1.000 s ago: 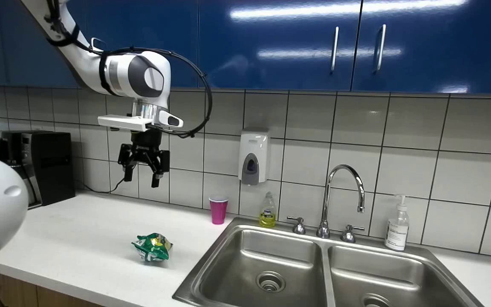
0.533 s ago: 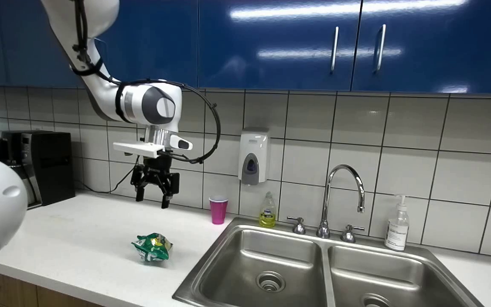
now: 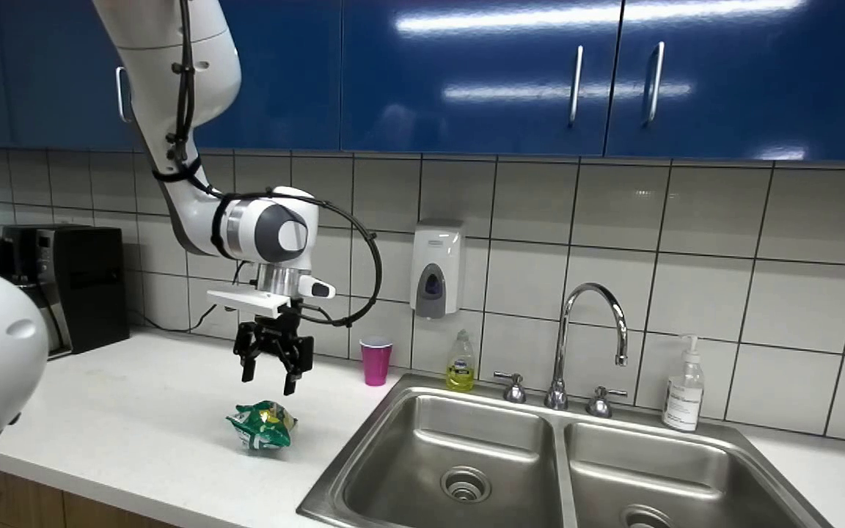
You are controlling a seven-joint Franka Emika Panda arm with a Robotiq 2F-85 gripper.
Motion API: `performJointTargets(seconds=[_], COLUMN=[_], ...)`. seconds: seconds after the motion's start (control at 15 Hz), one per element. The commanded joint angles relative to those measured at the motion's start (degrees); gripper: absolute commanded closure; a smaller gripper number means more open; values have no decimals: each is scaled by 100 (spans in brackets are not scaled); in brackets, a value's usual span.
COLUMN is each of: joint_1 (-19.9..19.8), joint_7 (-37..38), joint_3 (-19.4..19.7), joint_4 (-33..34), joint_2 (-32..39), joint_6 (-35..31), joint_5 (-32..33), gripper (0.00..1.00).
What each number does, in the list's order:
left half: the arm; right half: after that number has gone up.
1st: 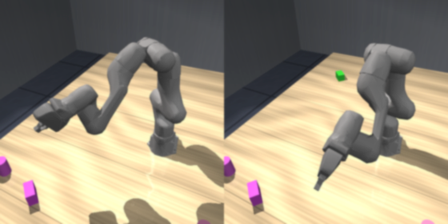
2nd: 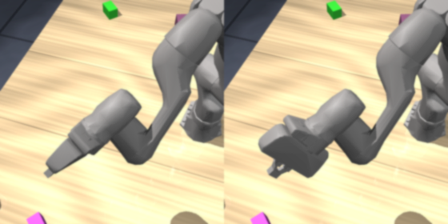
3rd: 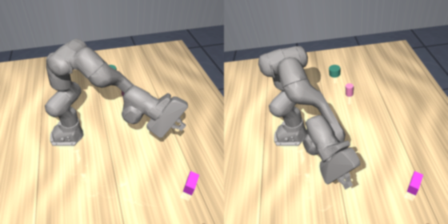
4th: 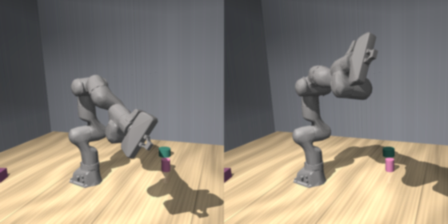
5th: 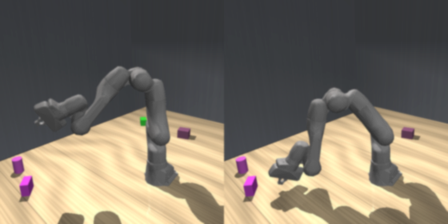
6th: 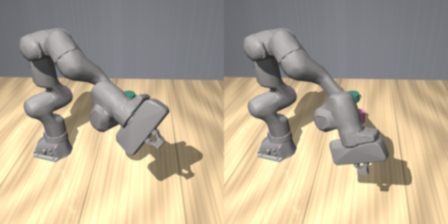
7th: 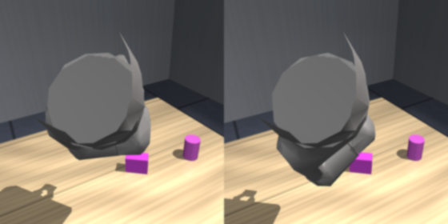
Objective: Put the pack of lays in the sink
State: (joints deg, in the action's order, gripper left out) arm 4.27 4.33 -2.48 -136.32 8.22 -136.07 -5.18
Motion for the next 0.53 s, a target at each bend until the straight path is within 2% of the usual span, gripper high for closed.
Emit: performJointTargets(seconds=[0.0,0.47], joint_1=[10,75], joint_7=[-25,57], joint_3=[-89,-185], joint_4=[304,725], joint_2=[419,1050], joint_6=[-222,-457], joint_5=[-74,-39], gripper=[0,0])
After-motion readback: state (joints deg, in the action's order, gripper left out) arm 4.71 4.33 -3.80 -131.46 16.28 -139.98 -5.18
